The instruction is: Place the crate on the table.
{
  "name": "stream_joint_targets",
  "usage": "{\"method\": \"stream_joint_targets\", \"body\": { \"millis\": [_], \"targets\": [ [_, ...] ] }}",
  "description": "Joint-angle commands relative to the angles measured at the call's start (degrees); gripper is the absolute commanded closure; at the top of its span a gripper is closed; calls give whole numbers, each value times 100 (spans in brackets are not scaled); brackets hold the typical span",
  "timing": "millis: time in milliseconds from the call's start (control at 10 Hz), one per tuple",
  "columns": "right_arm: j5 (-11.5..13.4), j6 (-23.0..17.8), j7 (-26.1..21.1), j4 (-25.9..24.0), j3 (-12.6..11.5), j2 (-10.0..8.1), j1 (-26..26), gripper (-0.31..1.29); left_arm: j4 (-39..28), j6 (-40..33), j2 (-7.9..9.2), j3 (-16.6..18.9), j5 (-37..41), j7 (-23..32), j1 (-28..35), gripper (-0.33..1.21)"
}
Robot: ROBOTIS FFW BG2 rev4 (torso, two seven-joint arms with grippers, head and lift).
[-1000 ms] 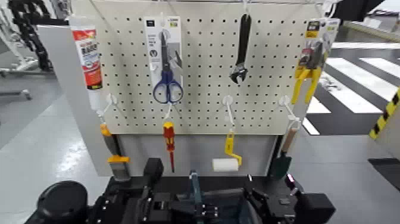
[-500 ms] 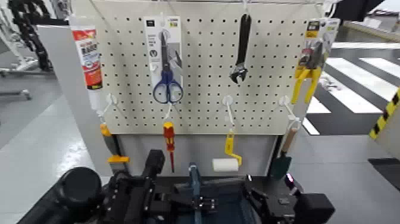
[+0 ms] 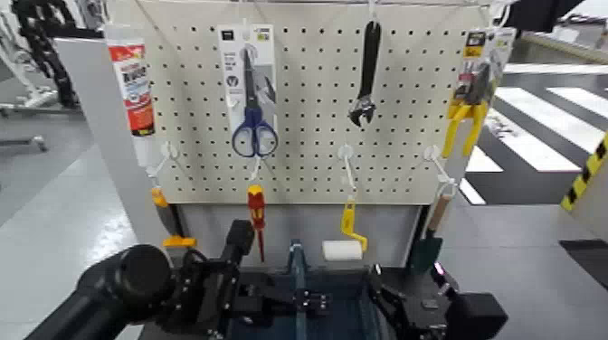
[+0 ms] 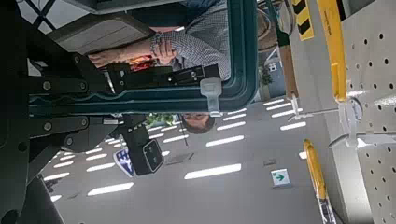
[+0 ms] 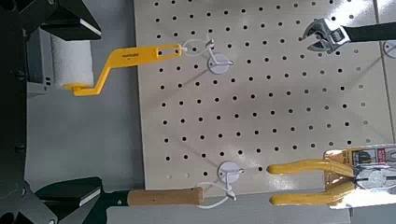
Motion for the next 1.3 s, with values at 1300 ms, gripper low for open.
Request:
{"method": "stream_joint_targets", "body": {
  "millis": [1300],
  "targets": [
    [-74,-168,17,86,50,-17,-41,14,1099,-543,-177,-694,-64,-566,-539,86]
  ]
}}
